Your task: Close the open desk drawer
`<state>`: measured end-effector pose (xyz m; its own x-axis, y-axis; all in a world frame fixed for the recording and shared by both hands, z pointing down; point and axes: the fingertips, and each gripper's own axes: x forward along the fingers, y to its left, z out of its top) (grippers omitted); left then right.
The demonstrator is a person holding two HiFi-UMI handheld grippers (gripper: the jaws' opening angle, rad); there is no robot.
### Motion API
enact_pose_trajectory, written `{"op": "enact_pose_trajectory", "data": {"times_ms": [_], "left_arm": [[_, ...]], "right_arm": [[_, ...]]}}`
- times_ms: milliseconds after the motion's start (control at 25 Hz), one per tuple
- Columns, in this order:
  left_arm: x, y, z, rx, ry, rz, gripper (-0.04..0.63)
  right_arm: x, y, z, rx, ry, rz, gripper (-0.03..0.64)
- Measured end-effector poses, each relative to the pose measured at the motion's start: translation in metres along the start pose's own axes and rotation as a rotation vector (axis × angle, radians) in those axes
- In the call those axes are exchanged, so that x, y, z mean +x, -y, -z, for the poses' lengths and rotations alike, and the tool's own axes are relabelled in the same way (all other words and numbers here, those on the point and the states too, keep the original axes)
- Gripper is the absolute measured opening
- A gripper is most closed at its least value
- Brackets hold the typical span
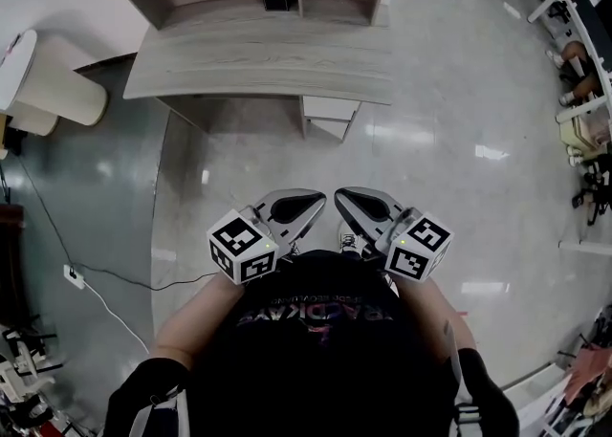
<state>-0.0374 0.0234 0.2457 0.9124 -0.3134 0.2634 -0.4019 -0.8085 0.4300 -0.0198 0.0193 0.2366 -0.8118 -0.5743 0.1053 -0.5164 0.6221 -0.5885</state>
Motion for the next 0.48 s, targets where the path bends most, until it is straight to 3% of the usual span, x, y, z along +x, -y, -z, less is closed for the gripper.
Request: {"op": "enact_pose_trajectory", "data": {"times_ms": [480], "left_arm": [[-0.0073, -0.0087, 0.0036, -0.099, 0.053, -0.028, 0.011]], "right_arm": [[-0.0008, -0.0073, 0.0045, -0.024, -0.024, -0.011, 0.017]]}}
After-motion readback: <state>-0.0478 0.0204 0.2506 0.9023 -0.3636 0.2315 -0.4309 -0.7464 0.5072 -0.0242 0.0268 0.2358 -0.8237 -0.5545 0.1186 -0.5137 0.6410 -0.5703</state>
